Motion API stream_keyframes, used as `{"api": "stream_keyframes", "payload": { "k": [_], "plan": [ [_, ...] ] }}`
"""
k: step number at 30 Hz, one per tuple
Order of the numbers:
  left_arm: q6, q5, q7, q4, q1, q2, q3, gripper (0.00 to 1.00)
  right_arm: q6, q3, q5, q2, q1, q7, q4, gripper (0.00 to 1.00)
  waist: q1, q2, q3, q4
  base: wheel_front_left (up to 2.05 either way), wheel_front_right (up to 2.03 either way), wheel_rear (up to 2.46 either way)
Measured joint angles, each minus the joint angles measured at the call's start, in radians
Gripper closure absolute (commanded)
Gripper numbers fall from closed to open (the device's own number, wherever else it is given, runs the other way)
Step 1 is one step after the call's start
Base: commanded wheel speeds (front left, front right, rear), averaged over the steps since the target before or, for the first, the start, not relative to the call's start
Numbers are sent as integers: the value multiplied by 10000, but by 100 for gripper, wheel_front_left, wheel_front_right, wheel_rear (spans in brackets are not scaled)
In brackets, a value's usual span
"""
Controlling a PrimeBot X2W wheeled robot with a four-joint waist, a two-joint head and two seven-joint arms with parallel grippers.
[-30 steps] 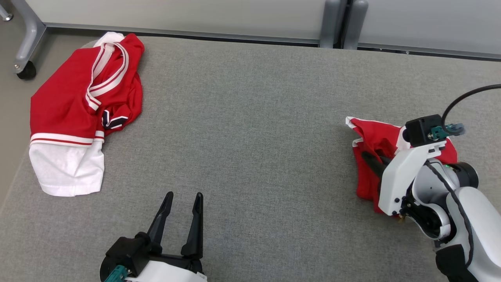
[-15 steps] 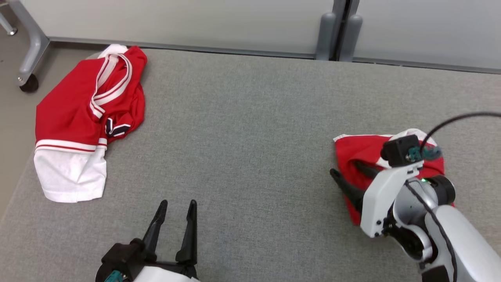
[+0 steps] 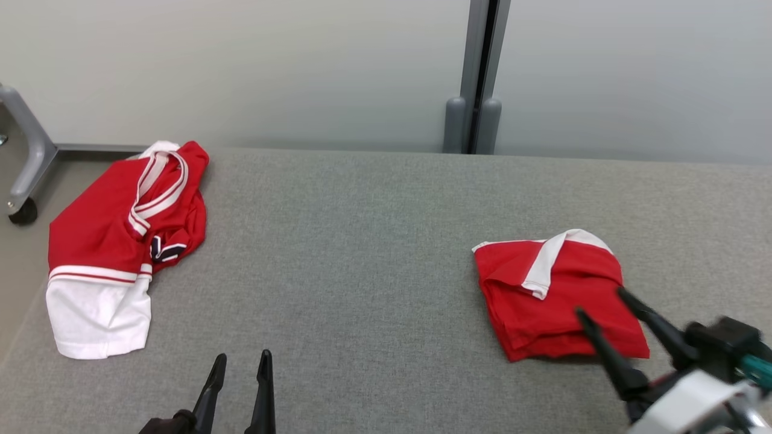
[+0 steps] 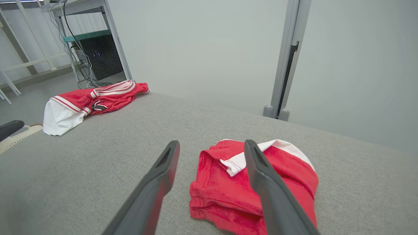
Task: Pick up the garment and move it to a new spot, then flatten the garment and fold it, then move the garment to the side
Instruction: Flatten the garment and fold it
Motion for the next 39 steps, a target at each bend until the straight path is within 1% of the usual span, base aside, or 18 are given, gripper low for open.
{"api": "stream_keyframes", "payload": {
  "k": [2,5,6,7,9,13,16,20,24,25,26,27,28,33,36,39],
  "plan": [
    [-12,6,0,-44,135,-4,63,0,0,-633,-481,36,465,-800,251,0,0,0,-154,-67,0,0,0],
    [-44,21,0,-77,221,-2,171,0,-4,-1277,-1139,215,1030,-1893,752,0,0,0,-271,-135,0,0,0],
    [-44,21,0,-77,221,-2,171,0,-4,-1277,-1139,215,1030,-1893,752,0,0,0,-271,-135,0,0,0],
    [-56,23,0,-90,229,-4,199,0,-2,-1434,-1354,286,1179,-2121,938,0,0,0,-298,-141,0,0,0],
    [-88,69,0,-98,295,0,272,0,-2,-1898,-1432,612,1441,-2435,1264,0,0,0,-344,-136,0,0,0],
    [-144,115,0,-75,421,-4,389,0,-2,-2780,-1914,1034,1750,-2612,1557,0,0,0,-404,-103,0,0,0],
    [-176,127,0,-79,452,-4,472,0,-2,-3354,-2151,1507,1974,-2654,1296,0,0,0,-436,-85,0,0,0],
    [-176,125,0,-111,474,-2,545,0,-2,-3584,-2374,1933,2252,-2654,1239,0,0,0,-411,-118,0,0,0],
    [-197,159,0,-123,476,-2,602,0,-2,-3668,-2451,2067,2257,-2654,1179,0,0,0,-376,-146,0,0,0],
    [-217,178,0,-127,476,-2,617,0,-2,-3685,-2460,2084,2258,-2654,1179,8,0,0,-369,-149,0,0,0],
    [-217,184,0,-134,476,-2,625,0,-2,-3691,-2460,2100,2258,-2654,1187,51,0,0,-358,-150,0,0,0],
    [-219,190,0,-134,476,-2,631,0,-2,-3678,-2458,2111,2258,-2654,1197,85,0,0,-347,-148,0,0,0],
    [-221,198,0,-132,475,-2,631,0,-2,-3668,-2401,2132,2249,-2654,1248,100,0,0,-335,-144,0,0,0],
    [-230,198,0,-130,444,0,608,0,-2,-3557,-2196,2104,1821,-2654,1620,100,0,0,-197,-109,0,0,0],
    [-232,198,0,-173,381,0,535,0,-2,-3279,-2184,1914,1089,-2656,1864,100,0,0,20,-87,0,0,0],
    [-280,198,0,-226,-67,-2,389,0,-2,-2857,-2228,1666,-21,-2654,2454,100,0,0,443,-47,0,0,0]
  ]
}}
